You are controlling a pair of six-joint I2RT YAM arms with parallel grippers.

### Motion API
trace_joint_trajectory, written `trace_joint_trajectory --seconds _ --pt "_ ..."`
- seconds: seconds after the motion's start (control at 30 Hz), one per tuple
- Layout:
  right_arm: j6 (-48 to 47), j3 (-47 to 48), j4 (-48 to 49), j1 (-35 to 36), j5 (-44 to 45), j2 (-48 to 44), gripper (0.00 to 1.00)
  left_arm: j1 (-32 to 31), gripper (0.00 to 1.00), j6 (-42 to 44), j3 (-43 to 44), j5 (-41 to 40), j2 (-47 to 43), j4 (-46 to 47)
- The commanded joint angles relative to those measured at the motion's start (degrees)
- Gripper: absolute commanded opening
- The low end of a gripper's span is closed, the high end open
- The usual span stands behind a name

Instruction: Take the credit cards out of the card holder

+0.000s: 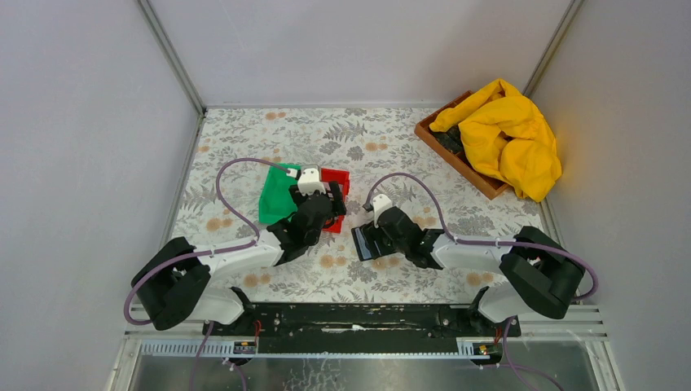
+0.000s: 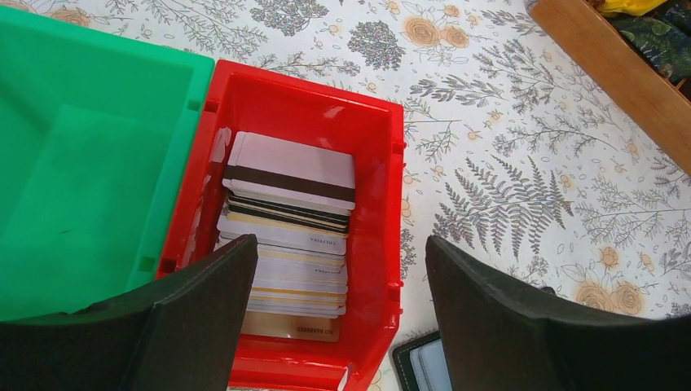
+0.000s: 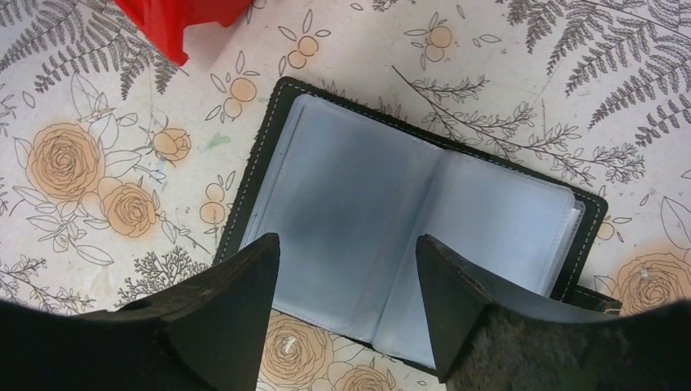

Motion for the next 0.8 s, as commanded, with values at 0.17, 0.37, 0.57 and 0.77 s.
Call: trace_joint_trajectory --seconds 0.17,0.37,0.57,0.77 --pt "-2.07 2.70 1.89 2.75 3.51 1.27 0.72 0.57 0.83 -0.55 1.58 -0.78 -0.03 0.98" --pt "-2.19 3.37 0.91 3.08 3.29 2.01 0.73 0.66 0.83 -0.54 2.01 -0.54 0.68 0.50" --pt "-2.27 4.39 -0.62 3.70 3.66 3.36 0.74 0.74 0.83 -0.55 2.64 -0.23 1.48 -0.29" --pt "-2.40 6.36 -3.52 4.39 5.69 5.92 0.72 0.88 0.84 -0.55 2.96 0.04 1.50 -0.78"
